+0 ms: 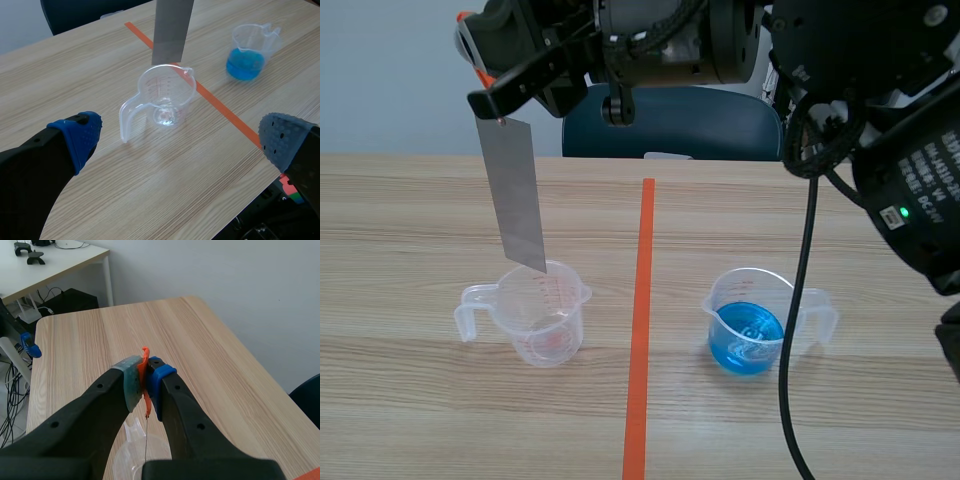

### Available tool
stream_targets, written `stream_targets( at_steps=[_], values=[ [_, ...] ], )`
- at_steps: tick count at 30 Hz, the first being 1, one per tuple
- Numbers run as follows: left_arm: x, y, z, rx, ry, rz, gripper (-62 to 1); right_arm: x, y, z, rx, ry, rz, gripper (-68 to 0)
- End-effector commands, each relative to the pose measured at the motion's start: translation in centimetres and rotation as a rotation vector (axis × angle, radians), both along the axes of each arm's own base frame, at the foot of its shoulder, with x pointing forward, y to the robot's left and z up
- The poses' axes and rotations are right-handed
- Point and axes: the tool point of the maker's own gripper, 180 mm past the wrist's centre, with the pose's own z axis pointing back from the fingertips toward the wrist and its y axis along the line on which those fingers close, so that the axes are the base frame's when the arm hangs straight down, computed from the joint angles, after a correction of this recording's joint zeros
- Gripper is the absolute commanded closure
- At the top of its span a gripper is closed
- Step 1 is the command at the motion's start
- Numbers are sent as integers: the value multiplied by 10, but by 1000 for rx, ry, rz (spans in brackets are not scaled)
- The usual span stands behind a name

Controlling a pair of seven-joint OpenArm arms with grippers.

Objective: Do the redox reaction experiment. lift the metal plate out of the left beaker

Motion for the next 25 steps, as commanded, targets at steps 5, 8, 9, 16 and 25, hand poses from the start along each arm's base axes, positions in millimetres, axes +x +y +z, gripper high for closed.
stream_targets(
  at_steps=[5,8,9,16,25],
  values=[
    [0,-3,6,-30,-19,2,-623,-1,1,14,30,-30,9,-2],
    [1,-3,7,-34,-24,2,-623,-1,1,14,30,-30,9,-2],
    [1,-4,8,-37,-27,2,-623,-1,1,14,30,-30,9,-2],
    [1,-4,9,-40,-31,2,-623,-1,1,14,30,-30,9,-2],
    [2,-4,14,-56,-52,2,-623,-1,1,14,30,-30,9,-2]
  ],
)
